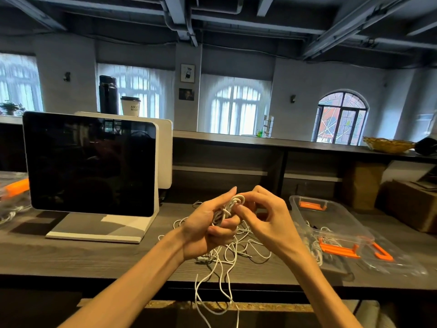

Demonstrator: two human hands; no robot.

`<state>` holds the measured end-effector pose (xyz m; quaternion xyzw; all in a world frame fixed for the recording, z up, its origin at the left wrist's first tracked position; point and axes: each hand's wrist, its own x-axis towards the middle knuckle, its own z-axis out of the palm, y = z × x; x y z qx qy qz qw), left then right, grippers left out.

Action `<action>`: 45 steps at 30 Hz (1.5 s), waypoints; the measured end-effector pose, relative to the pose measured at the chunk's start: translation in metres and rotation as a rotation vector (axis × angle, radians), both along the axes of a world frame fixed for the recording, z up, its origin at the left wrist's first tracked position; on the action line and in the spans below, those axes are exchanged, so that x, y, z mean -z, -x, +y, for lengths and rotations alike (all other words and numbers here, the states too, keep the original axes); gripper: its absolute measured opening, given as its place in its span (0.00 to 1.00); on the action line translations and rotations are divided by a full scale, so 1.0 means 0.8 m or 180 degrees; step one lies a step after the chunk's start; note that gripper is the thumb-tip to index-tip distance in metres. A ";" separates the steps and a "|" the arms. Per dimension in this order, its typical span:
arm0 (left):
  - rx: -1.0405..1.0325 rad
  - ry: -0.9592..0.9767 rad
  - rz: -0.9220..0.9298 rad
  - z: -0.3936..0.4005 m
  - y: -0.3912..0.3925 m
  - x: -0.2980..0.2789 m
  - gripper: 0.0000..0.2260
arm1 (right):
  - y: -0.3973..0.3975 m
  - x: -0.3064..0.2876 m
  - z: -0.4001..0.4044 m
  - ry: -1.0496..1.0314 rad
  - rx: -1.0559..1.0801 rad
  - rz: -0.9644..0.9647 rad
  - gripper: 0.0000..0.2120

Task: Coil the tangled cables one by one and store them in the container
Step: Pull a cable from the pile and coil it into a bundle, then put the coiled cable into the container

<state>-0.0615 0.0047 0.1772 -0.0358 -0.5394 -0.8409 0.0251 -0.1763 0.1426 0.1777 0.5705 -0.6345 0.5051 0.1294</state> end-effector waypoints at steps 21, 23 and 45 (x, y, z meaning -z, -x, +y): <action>-0.1680 0.2727 0.0900 0.005 0.022 0.003 0.06 | -0.002 -0.015 -0.010 0.0596 0.0853 0.0212 0.07; -0.1550 0.2018 0.0804 0.007 0.027 0.004 0.06 | -0.001 -0.014 -0.007 0.0688 0.0795 -0.0124 0.08; -0.0900 0.1660 0.0128 0.091 0.199 -0.030 0.19 | 0.141 -0.037 0.100 0.0730 0.0691 -0.1983 0.05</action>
